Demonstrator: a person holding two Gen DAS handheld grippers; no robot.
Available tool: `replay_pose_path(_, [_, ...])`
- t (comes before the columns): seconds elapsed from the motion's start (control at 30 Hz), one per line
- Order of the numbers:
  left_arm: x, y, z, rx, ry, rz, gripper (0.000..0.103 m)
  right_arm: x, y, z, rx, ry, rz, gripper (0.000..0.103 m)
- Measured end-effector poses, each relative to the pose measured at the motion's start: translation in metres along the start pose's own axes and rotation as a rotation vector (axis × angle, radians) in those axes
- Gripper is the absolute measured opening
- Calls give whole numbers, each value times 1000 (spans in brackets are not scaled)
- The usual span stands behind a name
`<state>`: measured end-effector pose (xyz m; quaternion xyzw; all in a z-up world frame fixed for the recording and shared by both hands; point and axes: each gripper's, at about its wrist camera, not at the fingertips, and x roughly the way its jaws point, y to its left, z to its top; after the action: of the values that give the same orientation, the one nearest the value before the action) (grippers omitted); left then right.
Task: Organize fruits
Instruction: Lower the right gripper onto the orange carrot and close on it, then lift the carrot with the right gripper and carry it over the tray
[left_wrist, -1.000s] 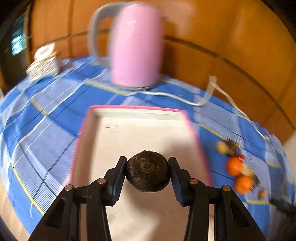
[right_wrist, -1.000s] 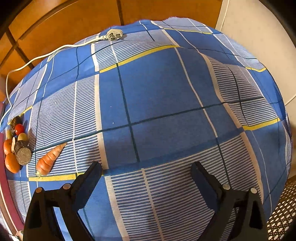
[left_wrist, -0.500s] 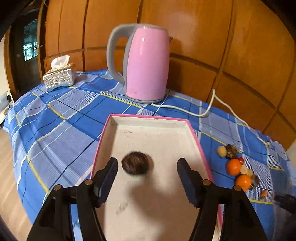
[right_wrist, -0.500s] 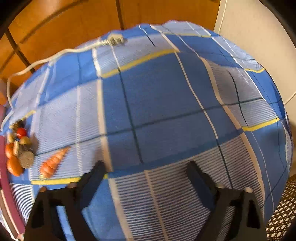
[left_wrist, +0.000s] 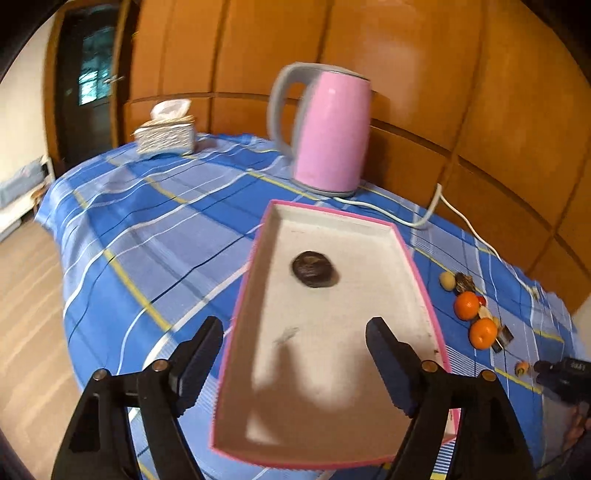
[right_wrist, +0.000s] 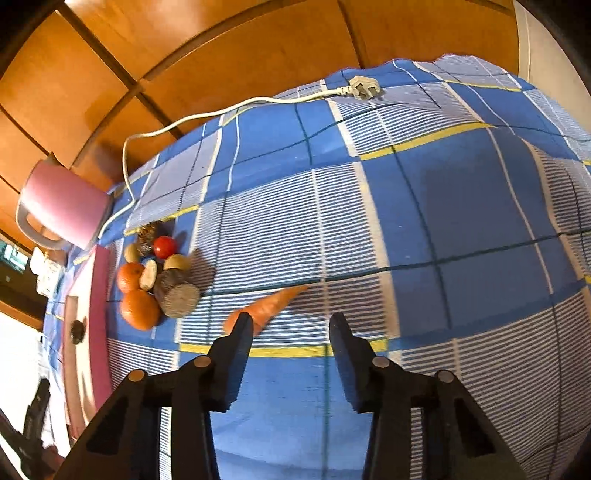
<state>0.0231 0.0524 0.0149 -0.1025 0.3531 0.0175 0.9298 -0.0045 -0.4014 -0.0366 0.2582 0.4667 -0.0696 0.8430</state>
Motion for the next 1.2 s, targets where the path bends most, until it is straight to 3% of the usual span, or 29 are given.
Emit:
replay_pose_path(0.23, [-4,17,-10,-35,11,39,87,28,19,2,42,3,15,37])
replay_pose_path(0.6, [2,47,-26,-130,59,85,91,39,48,-6,-118,-87,-133,35])
replay_pose_path(0.73, [7,56,-30,-174,79,95,92,42,52,-13,-209,-116,-203,22])
replay_pose_path(1.0, [12,61,-36,-179,87,111,93,37,48,-13,-222,-126,-167,21])
replay_pose_path(1.1, [14,59,-38,-173,90,113,93,25,48,-16,-206,-129,-124,21])
replay_pose_path(1.2, [16,59,-39,-171,99,110,93,9,64,-25,-268,-145,-60,21])
